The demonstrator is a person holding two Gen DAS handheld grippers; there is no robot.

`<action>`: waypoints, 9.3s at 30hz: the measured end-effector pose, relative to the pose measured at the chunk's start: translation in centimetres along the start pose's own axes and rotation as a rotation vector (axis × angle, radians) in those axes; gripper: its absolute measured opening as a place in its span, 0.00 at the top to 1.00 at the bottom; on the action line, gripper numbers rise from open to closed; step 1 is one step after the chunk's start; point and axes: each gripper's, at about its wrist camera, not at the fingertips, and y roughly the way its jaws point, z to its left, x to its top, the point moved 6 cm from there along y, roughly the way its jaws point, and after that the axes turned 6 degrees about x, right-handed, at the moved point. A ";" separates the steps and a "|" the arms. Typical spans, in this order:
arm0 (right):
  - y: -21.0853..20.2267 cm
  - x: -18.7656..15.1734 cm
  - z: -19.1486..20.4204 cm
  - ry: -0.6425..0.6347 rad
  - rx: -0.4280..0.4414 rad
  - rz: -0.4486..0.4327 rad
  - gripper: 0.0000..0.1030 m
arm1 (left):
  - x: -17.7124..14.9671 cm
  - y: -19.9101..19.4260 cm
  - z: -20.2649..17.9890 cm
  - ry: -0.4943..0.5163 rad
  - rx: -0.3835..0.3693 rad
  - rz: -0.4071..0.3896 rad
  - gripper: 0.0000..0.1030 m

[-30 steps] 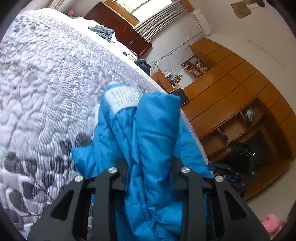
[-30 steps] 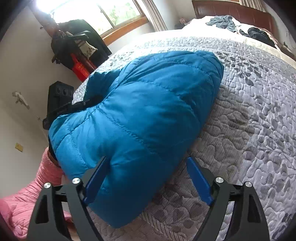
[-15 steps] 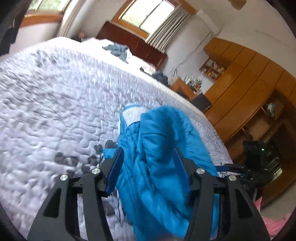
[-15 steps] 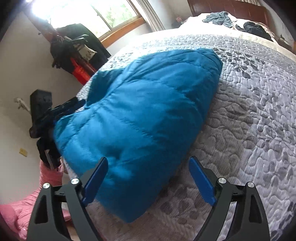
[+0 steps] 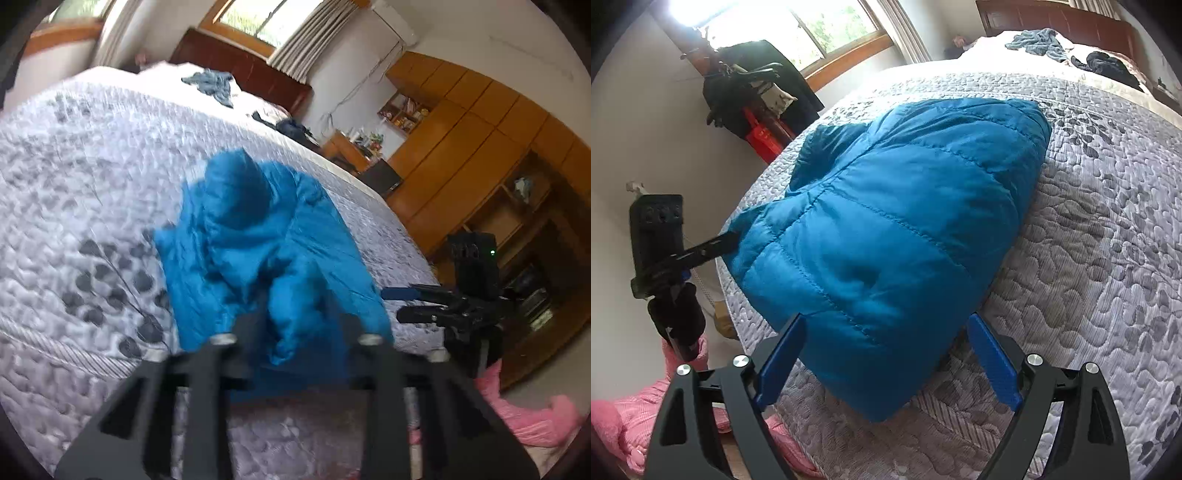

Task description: Fold large clothes

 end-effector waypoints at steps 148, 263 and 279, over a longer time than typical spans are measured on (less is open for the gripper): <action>-12.3 2.8 -15.7 0.297 0.145 -0.289 0.42 | 8.8 28.6 -14.9 0.009 -0.453 0.287 0.44; -17.5 -11.4 -14.1 0.305 -0.783 -0.299 0.04 | -4.3 15.7 -23.4 0.300 0.526 0.007 0.03; -17.3 -11.4 -14.4 0.302 -0.781 -0.285 0.04 | -4.4 15.6 -23.4 0.303 0.525 0.009 0.03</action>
